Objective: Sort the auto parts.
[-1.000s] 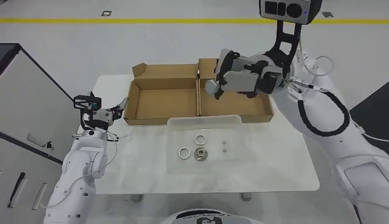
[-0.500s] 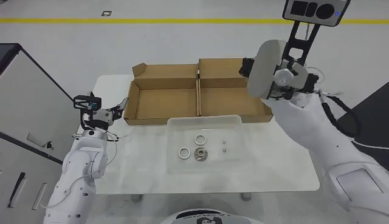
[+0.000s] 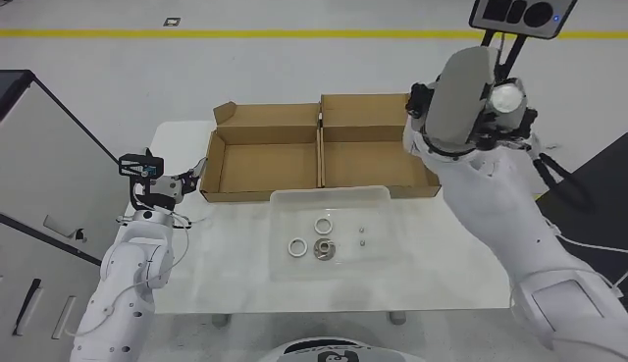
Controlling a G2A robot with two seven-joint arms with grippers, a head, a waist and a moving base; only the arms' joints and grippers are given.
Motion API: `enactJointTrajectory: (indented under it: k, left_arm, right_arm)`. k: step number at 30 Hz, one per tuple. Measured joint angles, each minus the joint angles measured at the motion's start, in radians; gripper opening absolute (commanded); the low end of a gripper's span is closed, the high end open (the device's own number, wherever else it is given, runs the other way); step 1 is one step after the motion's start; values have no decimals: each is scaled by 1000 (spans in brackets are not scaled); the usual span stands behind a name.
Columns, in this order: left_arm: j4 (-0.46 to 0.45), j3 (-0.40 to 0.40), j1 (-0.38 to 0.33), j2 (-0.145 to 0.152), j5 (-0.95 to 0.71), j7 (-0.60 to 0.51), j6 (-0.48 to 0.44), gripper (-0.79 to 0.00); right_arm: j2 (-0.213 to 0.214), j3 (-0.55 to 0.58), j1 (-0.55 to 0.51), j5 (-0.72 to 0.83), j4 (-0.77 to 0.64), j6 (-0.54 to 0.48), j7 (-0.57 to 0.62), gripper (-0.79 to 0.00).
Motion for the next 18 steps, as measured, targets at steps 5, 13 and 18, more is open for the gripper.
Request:
enactJointTrajectory:
  k: [5,13,18]
  left_arm:
    - [0,0,0,0,0,0,0,0]
    - [0,0,0,0,0,0,0,0]
    - [0,0,0,0,0,0,0,0]
  right_arm:
    - [-5,18,13,-116,23,59,-2,-785]
    - [-7,40,41,-347,21,174,-6,-785]
    - [-9,49,35,-412,16,216,-16,-785]
